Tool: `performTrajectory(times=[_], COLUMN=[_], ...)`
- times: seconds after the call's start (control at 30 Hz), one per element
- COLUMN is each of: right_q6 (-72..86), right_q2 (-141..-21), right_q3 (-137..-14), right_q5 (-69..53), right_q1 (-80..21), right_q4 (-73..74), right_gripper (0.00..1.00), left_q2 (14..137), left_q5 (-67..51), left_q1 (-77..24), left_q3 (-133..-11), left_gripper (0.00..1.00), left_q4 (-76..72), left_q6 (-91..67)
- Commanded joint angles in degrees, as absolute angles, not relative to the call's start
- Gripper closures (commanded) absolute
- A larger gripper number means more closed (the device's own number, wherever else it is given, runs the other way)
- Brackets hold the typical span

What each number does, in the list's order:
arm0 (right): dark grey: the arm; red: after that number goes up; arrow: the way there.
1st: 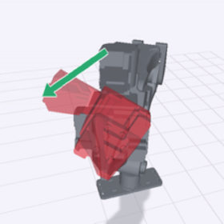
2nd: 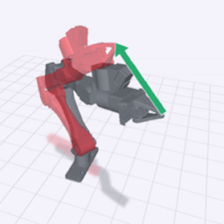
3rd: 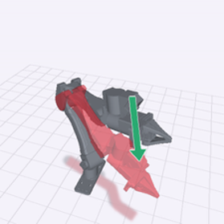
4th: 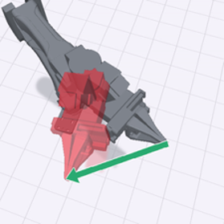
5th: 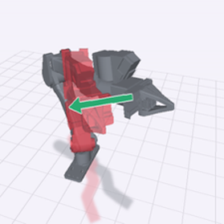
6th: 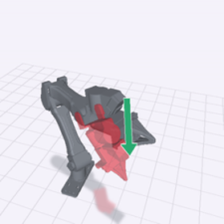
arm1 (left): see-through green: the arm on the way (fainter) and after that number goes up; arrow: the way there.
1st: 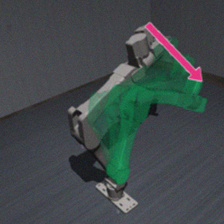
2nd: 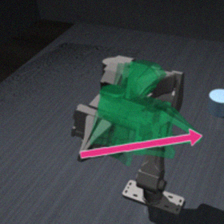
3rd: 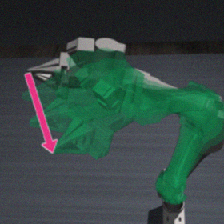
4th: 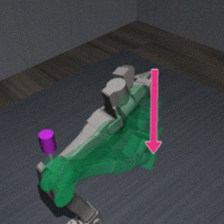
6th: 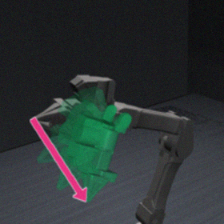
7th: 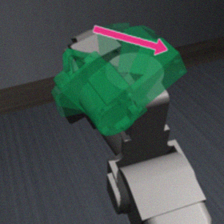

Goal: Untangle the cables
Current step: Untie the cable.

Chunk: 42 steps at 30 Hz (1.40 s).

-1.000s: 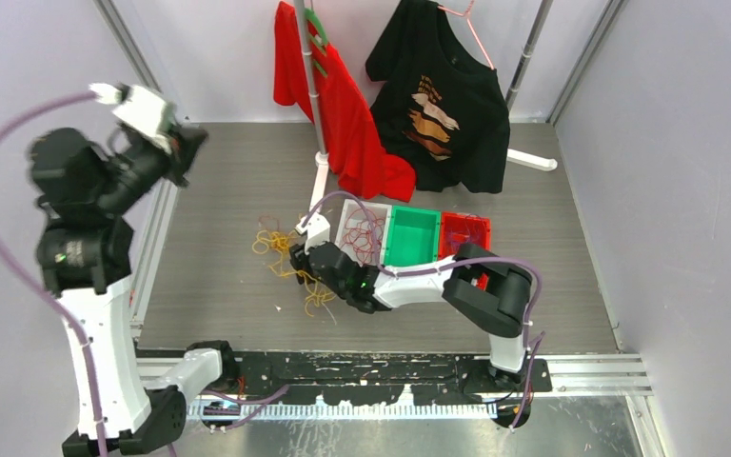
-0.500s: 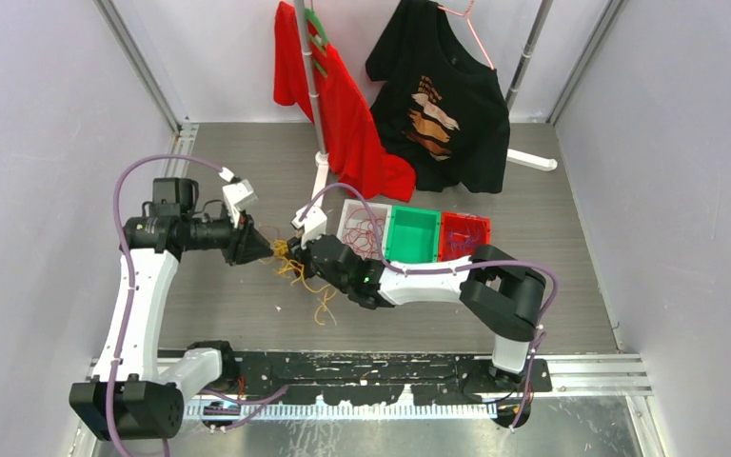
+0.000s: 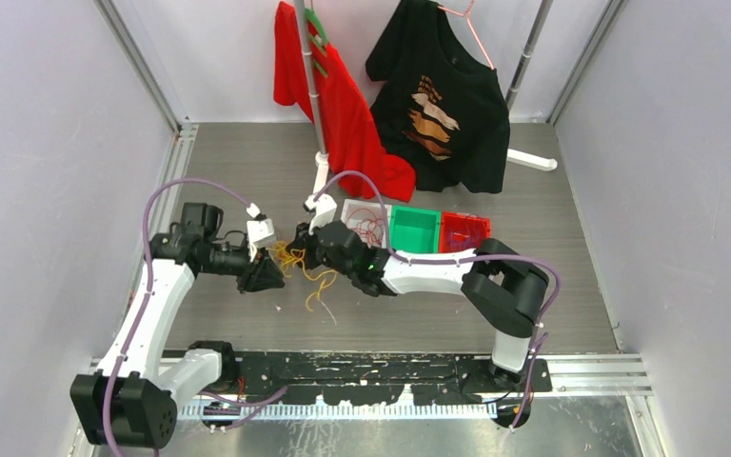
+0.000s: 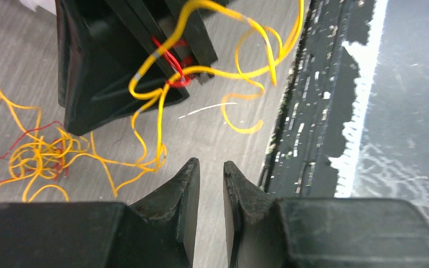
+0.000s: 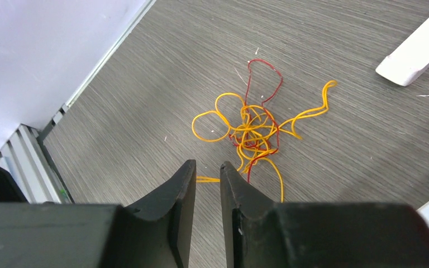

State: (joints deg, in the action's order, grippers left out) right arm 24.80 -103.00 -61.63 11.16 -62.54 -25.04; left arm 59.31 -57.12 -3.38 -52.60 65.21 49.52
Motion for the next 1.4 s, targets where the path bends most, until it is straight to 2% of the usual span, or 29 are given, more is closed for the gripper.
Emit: performTrajectory(times=[0.0, 0.3, 0.5, 0.67, 0.9, 1.0, 1.1, 1.13, 1.2, 1.37], right_q6=[30.1, 32.7, 34.3, 34.9, 34.6, 35.0, 35.9, 36.0, 36.2, 36.9], right_q2=[-102.7, -104.7, -104.8, -103.9, -102.6, -102.7, -102.6, -102.5, -102.2, -102.0], right_q3=[-64.7, -66.0, -66.0, -65.2, -63.2, -63.1, -63.0, -63.1, -63.1, -62.5], right_q5=[7.0, 4.2, 3.5, 3.8, 5.4, 4.5, 2.1, 1.4, 0.3, -0.8], right_q1=[-61.4, -60.3, -59.4, -57.5, -55.5, -55.4, -55.4, -55.4, -55.4, -55.4], right_q4=[-28.3, -28.0, -27.7, -27.2, -25.8, -26.2, -27.6, -28.0, -28.1, -28.8], right_gripper=[0.73, 0.77, 0.79, 0.80, 0.67, 0.64, 0.67, 0.68, 0.70, 0.76], left_q2=[52.7, 55.4, 56.6, 57.5, 52.0, 50.5, 50.5, 50.7, 52.6, 60.6], left_q5=[-54.8, -50.4, -51.7, -49.0, -33.3, -33.8, -40.1, -41.8, -42.6, -42.3], left_q1=[-4.0, -5.1, -5.4, -5.4, -5.0, -4.9, -4.9, -5.0, -5.0, -5.0], left_q3=[-47.5, -46.9, -48.4, -52.2, -60.9, -63.9, -61.9, -60.4, -57.8, -56.4], left_gripper=[0.77, 0.83, 1.00, 1.00, 1.00, 1.00, 1.00, 0.93, 0.65, 0.40], left_q4=[48.3, 39.7, 44.2, 53.7, 55.7, 56.9, 60.1, 60.7, 59.7, 57.1], left_q6=[42.5, 38.8, 43.0, 46.4, 40.1, 38.3, 41.4, 42.8, 44.7, 49.2])
